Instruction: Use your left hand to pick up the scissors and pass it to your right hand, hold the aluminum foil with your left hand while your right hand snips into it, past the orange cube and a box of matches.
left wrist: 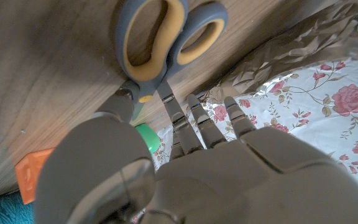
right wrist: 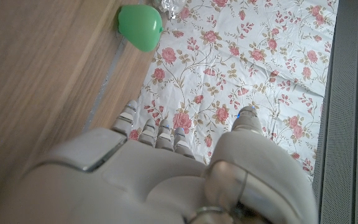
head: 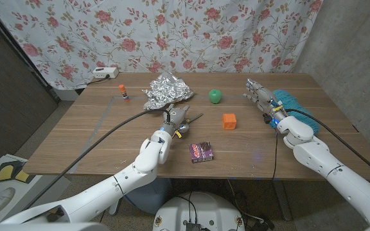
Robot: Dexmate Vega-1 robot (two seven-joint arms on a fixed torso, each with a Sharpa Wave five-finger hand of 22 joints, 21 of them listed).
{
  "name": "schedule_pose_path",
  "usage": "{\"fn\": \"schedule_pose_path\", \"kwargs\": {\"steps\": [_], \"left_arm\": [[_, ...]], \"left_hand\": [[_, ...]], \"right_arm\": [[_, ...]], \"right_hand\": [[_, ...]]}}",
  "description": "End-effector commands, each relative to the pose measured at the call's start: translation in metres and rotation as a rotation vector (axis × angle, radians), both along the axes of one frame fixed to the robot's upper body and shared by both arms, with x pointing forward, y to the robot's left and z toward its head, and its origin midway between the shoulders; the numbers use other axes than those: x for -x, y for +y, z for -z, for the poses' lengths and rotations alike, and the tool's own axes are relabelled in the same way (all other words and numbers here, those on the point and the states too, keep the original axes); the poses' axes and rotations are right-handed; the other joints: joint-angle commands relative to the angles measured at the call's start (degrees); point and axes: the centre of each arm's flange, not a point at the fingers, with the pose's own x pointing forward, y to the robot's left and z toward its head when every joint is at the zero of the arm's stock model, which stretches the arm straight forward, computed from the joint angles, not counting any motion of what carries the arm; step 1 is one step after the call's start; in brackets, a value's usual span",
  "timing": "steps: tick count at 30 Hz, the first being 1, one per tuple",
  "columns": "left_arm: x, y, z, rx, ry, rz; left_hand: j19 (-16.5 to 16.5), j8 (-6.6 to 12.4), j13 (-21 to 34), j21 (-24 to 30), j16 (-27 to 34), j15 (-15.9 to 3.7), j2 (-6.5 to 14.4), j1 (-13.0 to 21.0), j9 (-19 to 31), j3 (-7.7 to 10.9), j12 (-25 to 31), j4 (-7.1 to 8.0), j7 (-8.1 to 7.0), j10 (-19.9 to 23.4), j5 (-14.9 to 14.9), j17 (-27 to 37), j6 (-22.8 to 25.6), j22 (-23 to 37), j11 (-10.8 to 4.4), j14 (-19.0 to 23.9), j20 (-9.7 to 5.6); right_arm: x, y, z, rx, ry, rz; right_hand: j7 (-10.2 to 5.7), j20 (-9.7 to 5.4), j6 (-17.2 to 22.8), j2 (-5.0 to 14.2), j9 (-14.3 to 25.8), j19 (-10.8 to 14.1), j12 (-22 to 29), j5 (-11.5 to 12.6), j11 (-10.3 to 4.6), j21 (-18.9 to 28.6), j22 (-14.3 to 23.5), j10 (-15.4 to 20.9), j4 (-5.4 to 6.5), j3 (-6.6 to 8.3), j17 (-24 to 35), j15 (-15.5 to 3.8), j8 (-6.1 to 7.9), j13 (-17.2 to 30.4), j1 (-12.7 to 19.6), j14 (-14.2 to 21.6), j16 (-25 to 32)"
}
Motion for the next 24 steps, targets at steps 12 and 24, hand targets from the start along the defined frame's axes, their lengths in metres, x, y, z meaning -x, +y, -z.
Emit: {"fn": "schedule_pose_path", "kwargs": {"steps": [12, 24], "left_arm": [[0.0042, 0.0090, -0.0091, 0.109, -0.066, 0.063], [0.0045, 0.0115, -0.0079, 0.128, -0.088, 0.066]], "left_hand": [[1.53, -0.17, 1.33, 0.65, 1.14, -1.19, 0.17, 2.21, 0.08, -1.02, 1.68, -0.06, 0.30, 1.73, 0.12, 0.94, 1.00, -0.08, -0.54, 2.14, -0.26], [2.10, -0.32, 3.01, 0.52, 2.27, -0.81, 0.61, 5.86, 0.10, -1.07, 3.43, -0.69, 0.24, 2.00, 0.26, 2.08, 1.71, -0.13, -0.52, 3.47, -0.30]], "right_arm": [[0.0032, -0.0035, -0.0010, -0.012, -0.007, 0.002], [0.0043, -0.0044, -0.0005, -0.020, -0.005, 0.002]], "right_hand": [[0.15, 0.08, -0.48, -0.41, 0.21, -0.30, 0.10, 0.00, 0.26, 0.21, 0.16, -0.24, -0.21, 0.55, 0.13, 0.07, 0.03, 0.07, -0.16, -0.56, 0.35], [0.09, 0.08, -0.50, -0.44, 0.21, -0.30, 0.07, 0.00, 0.25, 0.22, 0.16, -0.36, -0.20, 0.67, 0.13, 0.06, 0.03, 0.07, -0.18, -0.59, 0.35]]}}
